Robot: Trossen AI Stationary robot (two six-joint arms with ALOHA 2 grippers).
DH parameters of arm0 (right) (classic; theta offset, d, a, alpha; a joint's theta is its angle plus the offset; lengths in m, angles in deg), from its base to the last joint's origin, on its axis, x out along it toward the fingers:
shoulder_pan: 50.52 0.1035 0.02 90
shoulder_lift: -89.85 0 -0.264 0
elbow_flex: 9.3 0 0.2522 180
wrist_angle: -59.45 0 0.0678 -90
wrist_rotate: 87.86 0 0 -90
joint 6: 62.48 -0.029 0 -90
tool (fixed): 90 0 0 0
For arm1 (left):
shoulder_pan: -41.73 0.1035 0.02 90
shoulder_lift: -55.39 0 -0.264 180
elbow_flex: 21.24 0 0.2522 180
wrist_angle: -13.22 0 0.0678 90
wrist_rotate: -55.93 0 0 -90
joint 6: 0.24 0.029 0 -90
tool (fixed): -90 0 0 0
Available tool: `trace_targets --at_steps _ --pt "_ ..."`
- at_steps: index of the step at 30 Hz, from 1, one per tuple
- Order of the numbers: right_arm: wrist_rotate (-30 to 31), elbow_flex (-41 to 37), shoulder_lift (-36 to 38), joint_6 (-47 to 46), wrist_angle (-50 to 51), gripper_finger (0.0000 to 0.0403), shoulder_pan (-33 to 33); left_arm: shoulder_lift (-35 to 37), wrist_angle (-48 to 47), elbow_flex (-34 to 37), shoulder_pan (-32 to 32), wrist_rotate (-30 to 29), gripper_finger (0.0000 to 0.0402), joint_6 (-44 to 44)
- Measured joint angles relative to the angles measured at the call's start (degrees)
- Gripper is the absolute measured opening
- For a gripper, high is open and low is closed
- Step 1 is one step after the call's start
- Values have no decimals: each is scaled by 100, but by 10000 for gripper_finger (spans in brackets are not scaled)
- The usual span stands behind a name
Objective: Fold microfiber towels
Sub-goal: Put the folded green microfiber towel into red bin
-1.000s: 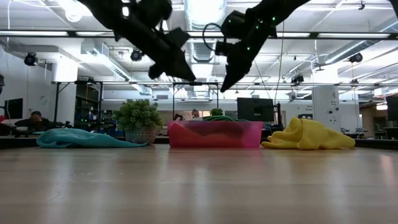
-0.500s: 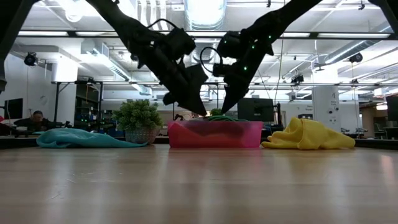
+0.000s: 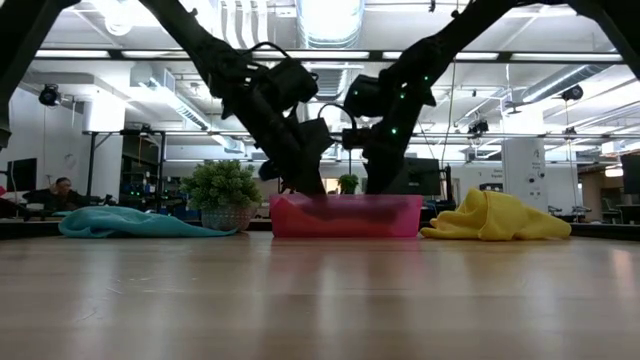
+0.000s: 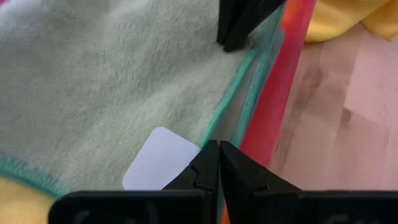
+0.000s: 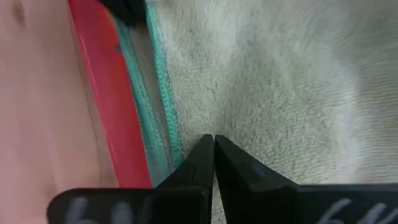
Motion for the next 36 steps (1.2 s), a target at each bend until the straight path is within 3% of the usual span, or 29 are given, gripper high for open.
trace_targets --at_steps 16,30,36 --pt "157 -2 337 122 0 9 -27 53 61 -353 20 -7 0 29" --pt "109 -68 -225 135 -211 9 -74 -243 -207 -162 58 -71 0 -15" --pt "128 -68 -39 106 -141 9 -76 -36 -310 -204 55 -72 0 14"
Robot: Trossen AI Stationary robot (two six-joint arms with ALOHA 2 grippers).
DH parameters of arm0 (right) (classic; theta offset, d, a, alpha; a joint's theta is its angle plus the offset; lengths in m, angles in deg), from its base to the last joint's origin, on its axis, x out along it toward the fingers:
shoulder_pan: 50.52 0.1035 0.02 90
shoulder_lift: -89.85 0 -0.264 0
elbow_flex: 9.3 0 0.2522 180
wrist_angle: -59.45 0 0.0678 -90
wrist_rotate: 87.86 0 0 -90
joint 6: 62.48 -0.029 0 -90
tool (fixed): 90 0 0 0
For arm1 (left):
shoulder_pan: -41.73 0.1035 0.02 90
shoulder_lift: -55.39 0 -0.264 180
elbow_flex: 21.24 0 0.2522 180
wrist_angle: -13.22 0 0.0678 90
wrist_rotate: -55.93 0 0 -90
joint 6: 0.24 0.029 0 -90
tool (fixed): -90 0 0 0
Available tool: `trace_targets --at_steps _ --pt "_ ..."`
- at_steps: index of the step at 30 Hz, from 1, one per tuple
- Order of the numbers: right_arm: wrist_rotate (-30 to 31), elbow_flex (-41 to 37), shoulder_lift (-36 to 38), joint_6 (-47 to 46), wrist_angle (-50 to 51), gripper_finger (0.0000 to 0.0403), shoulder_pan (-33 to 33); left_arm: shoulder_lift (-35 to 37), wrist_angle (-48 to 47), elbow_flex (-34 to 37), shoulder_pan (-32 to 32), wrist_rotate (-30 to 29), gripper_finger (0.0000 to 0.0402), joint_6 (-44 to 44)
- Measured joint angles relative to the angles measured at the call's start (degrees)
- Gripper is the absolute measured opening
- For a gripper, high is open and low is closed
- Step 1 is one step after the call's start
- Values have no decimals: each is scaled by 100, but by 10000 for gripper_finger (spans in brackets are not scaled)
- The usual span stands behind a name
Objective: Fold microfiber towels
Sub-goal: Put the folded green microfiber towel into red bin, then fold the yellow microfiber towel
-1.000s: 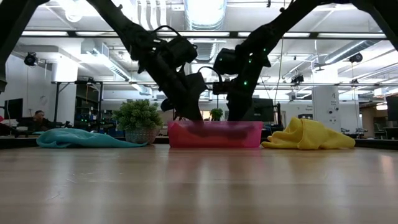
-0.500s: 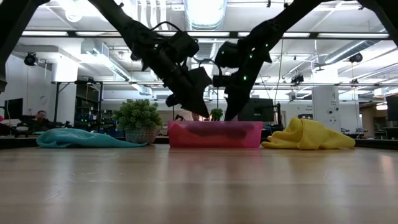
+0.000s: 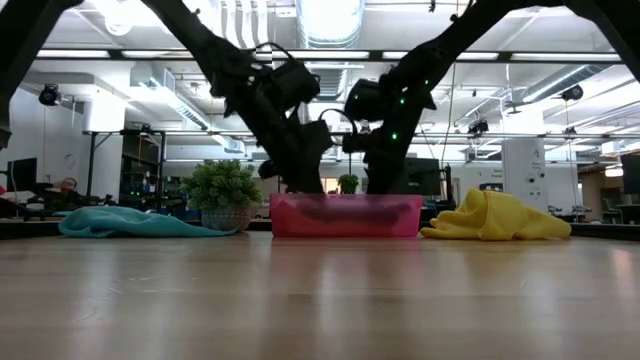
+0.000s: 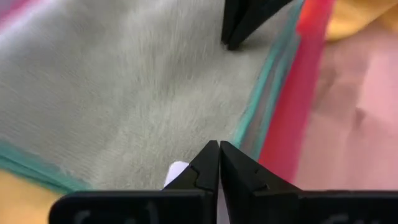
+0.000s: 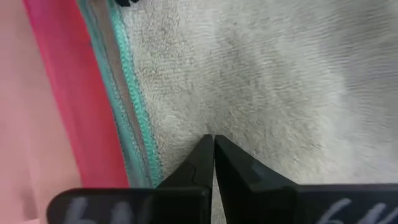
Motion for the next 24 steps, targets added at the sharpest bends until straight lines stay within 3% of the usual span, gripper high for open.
trace_targets --at_steps 10,24 --pt "35 -151 935 -562 554 9 83 1162 -265 19 -156 -63 0 59" --pt "40 -2058 2906 -3666 797 9 664 2221 -95 544 -1826 -55 0 -20"
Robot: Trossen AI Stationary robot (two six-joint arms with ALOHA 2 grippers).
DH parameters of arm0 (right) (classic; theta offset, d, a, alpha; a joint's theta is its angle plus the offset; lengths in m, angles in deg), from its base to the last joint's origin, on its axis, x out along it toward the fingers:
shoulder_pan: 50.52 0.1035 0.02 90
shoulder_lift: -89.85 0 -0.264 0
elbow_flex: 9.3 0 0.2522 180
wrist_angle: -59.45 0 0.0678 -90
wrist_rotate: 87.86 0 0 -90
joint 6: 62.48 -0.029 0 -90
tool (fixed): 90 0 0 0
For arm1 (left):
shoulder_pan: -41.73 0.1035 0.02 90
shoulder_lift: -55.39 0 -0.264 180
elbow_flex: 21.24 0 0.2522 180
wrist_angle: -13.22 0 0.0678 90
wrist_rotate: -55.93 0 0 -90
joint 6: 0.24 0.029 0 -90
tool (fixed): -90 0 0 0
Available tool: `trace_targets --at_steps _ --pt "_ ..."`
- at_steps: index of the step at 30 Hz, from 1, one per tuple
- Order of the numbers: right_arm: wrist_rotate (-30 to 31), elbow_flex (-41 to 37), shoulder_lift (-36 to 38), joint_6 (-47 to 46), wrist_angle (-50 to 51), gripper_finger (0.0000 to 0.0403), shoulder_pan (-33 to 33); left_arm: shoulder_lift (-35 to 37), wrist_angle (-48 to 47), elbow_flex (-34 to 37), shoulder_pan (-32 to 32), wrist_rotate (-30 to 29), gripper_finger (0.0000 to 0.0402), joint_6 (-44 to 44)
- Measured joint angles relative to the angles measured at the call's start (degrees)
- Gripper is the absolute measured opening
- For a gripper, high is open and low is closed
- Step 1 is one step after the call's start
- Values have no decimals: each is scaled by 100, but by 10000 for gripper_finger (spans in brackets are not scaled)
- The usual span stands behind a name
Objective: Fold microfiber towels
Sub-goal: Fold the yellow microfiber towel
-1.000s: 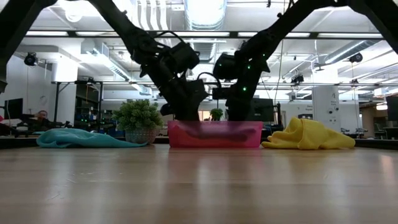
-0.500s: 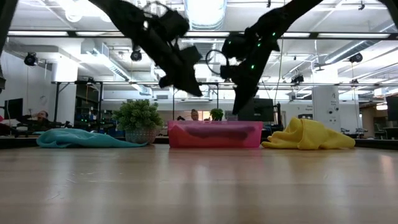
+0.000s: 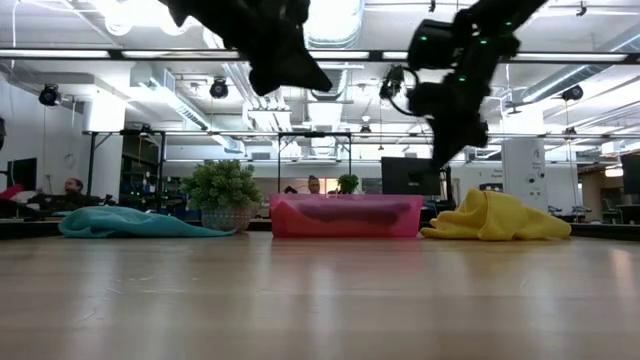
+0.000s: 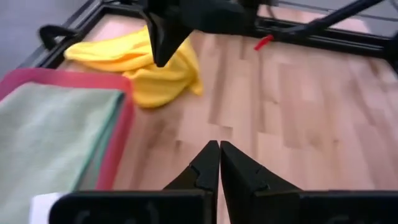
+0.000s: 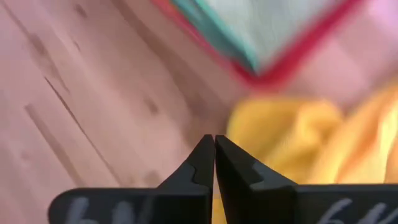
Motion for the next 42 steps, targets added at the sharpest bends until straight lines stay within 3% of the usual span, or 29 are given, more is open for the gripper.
trace_targets --at_steps 6,14,21,29,33,38,42 --pt "93 -512 534 -882 679 14 16 20 3 17 -393 -2 0 -9" --pt "620 -854 849 -1470 1090 59 184 20 53 17 -628 -118 0 -132" --pt "1524 -938 650 -1610 989 115 190 16 214 121 -633 -304 0 -315" --pt "1338 -1066 193 -1196 401 148 228 12 410 207 -637 -335 0 -443" --pt "1338 -1074 -25 -973 334 130 242 12 408 220 -637 -341 0 -457" --pt "1337 -1033 150 -897 361 34 479 12 410 220 -637 -341 0 -455" --pt "1336 -883 552 -816 585 12 925 12 584 232 -637 -343 0 -454"
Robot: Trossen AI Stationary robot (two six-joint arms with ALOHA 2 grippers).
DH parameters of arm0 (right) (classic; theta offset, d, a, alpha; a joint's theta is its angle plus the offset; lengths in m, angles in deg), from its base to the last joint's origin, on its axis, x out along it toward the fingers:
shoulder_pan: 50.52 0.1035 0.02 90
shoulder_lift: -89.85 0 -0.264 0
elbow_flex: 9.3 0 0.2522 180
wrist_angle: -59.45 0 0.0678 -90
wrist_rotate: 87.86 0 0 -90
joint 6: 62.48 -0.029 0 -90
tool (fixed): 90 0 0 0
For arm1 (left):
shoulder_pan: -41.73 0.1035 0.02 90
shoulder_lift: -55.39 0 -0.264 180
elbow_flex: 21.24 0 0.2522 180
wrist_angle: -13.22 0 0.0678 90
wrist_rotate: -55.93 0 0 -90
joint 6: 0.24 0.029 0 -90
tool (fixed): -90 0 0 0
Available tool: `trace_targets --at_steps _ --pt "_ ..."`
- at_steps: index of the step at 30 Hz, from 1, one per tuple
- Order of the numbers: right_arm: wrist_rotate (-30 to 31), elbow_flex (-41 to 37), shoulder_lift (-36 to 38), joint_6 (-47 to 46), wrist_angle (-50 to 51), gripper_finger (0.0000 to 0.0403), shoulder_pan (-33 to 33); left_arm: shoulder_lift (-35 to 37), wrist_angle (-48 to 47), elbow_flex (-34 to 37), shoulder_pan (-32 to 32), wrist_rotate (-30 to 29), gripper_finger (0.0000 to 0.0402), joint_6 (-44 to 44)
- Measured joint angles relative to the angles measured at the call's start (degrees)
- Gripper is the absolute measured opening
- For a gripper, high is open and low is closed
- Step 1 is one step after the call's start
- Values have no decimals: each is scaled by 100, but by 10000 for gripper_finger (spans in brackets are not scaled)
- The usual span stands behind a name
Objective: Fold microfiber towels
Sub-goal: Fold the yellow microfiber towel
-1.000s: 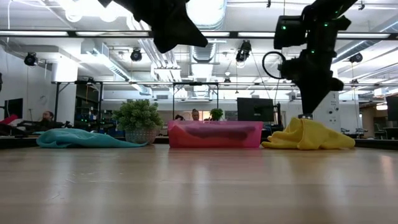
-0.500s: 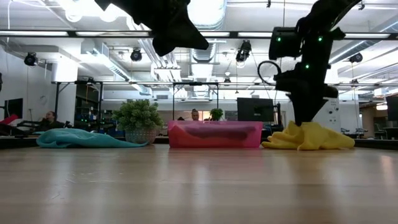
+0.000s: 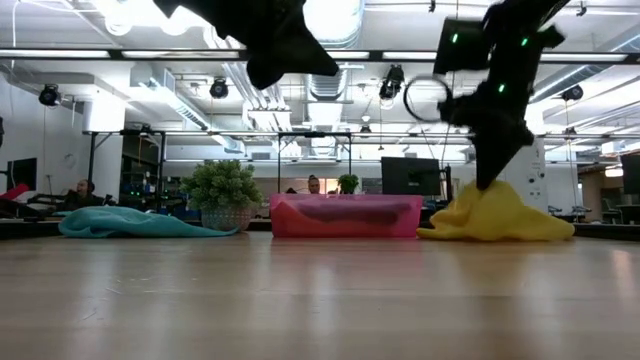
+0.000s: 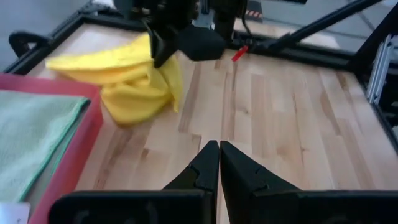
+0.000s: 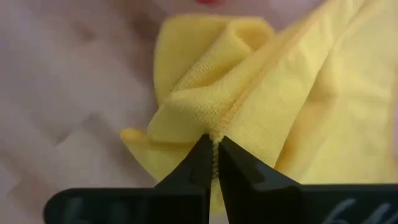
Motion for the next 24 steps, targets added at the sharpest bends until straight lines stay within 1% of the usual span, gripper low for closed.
trace_targets --at_steps 3,8,15,17,19,24 --pt "-8 90 319 292 101 9 532 0 225 28 0 -2 0 30" --pt "-38 248 735 192 -261 9 1352 -55 508 52 -2 0 0 -1" --pt "-56 363 896 1328 -1238 9 2535 -380 1222 65 -276 4 3 54" --pt "-38 366 858 1575 -1432 9 2810 -508 1403 63 -384 7 15 163" --pt "-60 366 799 1820 -1577 9 3061 -643 1592 63 -476 7 36 191" --pt "-612 366 556 2386 -1913 9 3540 -967 2212 62 -643 13 110 202"
